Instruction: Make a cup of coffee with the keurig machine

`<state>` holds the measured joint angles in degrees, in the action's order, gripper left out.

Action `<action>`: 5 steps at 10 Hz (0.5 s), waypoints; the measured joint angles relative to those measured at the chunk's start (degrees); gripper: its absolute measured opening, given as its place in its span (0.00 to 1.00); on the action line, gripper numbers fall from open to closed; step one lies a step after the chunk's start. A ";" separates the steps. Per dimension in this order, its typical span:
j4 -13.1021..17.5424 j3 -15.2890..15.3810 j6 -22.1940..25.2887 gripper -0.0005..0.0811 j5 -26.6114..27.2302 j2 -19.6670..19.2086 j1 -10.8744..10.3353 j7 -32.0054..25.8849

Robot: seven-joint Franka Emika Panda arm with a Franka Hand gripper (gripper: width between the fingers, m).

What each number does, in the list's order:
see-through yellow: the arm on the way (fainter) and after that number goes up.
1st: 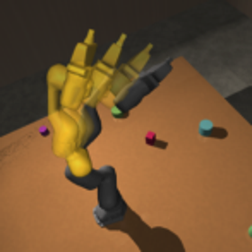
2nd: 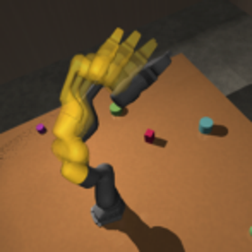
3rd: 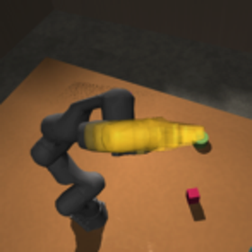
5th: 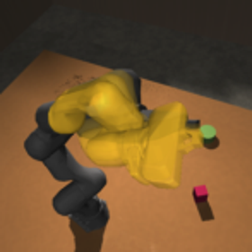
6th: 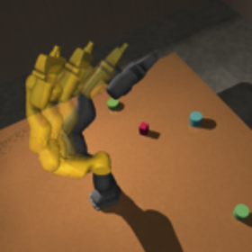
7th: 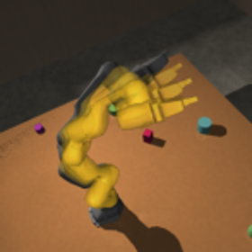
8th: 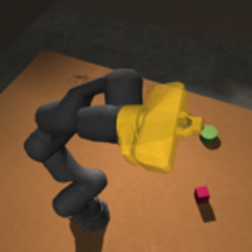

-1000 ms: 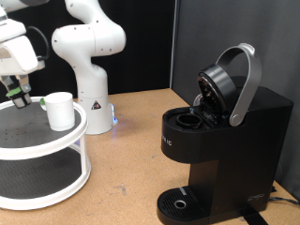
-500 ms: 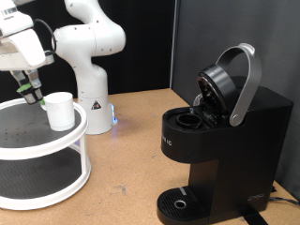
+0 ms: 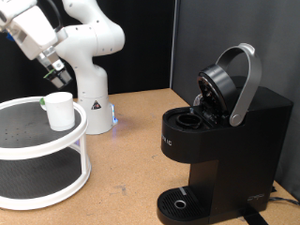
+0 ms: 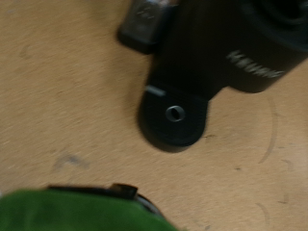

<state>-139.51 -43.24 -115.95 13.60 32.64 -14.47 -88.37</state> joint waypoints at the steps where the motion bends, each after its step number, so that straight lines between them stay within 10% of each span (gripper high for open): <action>1: 0.24 1.22 -2.53 0.59 1.14 -0.07 -0.70 2.32; 5: 0.95 1.43 0.90 0.59 2.99 -0.89 -0.99 5.62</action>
<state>-138.56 -41.82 -115.06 16.59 31.75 -15.46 -82.75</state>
